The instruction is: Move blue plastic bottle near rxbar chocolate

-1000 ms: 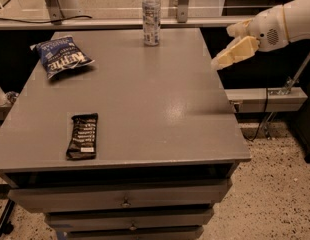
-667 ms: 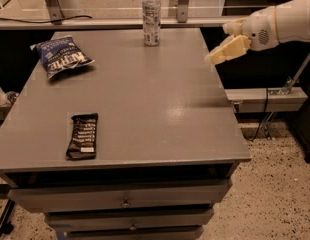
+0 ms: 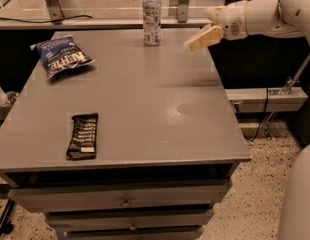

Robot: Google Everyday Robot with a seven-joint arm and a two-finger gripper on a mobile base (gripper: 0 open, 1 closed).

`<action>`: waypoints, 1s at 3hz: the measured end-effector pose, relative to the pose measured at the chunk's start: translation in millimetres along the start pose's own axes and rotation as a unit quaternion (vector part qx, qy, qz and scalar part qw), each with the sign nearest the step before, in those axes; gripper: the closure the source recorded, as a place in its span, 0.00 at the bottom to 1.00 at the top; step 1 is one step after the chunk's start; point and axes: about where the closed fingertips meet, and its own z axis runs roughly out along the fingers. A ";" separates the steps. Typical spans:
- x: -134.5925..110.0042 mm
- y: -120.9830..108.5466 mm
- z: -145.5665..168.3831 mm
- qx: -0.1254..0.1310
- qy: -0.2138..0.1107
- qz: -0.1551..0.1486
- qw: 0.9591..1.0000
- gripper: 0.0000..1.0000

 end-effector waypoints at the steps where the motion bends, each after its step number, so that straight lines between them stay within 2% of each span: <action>1: -20.3 -27.7 30.9 0.021 -0.039 -0.028 0.999 0.00; 2: -35.4 -49.3 58.0 0.039 -0.072 -0.033 0.996 0.00; 3: -40.0 -66.9 89.3 0.058 -0.083 -0.022 0.995 0.00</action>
Offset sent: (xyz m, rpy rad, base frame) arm 0.1208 0.0520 0.0352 0.1633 -0.2214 -0.0618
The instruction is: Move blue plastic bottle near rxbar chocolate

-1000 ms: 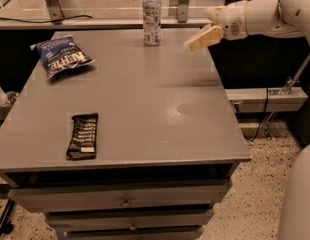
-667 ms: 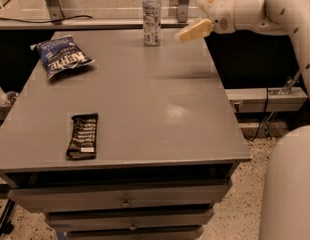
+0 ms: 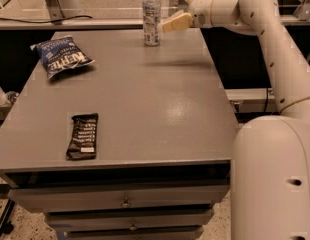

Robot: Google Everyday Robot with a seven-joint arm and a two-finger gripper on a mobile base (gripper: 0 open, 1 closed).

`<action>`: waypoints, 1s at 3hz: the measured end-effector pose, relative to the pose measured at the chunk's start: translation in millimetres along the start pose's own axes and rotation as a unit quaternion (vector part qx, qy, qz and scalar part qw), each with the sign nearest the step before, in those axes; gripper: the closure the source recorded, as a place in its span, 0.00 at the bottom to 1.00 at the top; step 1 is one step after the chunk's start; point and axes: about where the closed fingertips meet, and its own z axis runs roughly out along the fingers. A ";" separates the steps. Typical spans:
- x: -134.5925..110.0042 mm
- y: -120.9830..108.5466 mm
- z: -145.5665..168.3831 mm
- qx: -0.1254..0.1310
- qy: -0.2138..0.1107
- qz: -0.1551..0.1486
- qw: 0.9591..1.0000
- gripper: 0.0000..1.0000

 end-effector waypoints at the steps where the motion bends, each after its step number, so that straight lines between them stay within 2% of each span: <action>1: 3.2 -4.0 34.2 0.005 0.002 0.007 1.000 0.00; 2: 12.3 -7.0 59.4 0.005 0.007 0.018 1.000 0.00; 3: 12.0 -2.8 80.6 -0.004 0.005 0.025 1.000 0.15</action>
Offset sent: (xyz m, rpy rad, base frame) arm 0.0826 0.0456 -0.0248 0.0142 0.0561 -0.0334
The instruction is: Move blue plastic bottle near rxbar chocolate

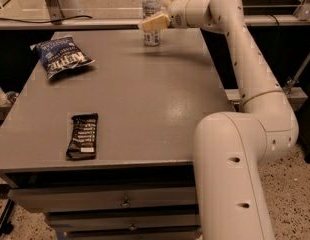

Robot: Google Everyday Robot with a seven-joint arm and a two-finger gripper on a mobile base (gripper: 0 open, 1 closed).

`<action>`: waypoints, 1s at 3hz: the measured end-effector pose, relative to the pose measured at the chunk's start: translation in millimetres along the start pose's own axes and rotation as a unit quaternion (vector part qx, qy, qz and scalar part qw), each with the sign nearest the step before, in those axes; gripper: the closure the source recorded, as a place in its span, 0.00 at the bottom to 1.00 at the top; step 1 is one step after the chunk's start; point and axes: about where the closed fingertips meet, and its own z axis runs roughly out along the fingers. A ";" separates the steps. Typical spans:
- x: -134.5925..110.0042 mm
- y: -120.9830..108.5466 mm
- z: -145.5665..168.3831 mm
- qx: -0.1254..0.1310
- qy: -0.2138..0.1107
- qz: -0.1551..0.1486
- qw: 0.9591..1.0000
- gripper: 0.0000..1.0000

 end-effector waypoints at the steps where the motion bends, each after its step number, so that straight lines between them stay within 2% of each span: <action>1: -2.0 5.7 12.4 -0.011 -0.005 0.006 1.000 0.35; 3: 2.8 2.4 1.1 -0.012 0.000 0.024 1.000 0.83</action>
Offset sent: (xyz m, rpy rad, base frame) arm 0.0141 -0.0085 0.0056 0.0214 0.0286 0.0124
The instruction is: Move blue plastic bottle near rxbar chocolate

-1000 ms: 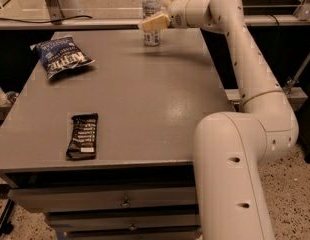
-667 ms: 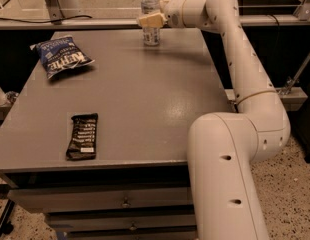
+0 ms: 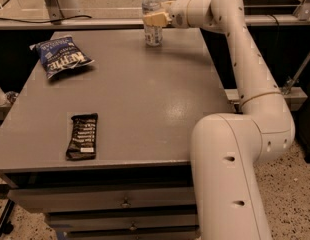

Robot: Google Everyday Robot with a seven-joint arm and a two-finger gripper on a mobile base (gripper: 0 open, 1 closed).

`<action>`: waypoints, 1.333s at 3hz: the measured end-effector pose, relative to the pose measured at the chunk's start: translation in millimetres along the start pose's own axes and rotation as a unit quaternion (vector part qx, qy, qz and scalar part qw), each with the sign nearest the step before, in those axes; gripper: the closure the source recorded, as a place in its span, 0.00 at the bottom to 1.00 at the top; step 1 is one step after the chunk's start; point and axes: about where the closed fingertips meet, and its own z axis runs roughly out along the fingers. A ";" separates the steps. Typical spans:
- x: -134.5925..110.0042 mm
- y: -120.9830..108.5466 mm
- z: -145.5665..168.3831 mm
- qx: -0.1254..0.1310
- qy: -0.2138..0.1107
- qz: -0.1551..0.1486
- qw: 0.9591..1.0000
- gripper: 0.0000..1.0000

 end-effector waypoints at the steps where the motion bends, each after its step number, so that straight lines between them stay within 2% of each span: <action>1: -12.0 8.3 -12.1 -0.011 -0.015 0.023 1.000 1.00; 2: -40.8 34.1 -33.7 -0.033 -0.034 0.037 0.998 1.00; 3: -96.7 61.4 -81.2 -0.024 -0.069 0.032 0.997 1.00; 4: -154.2 93.0 -143.2 0.011 -0.111 0.022 0.993 1.00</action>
Offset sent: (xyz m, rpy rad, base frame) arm -0.1498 0.0243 0.0492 0.1497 0.0959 0.1241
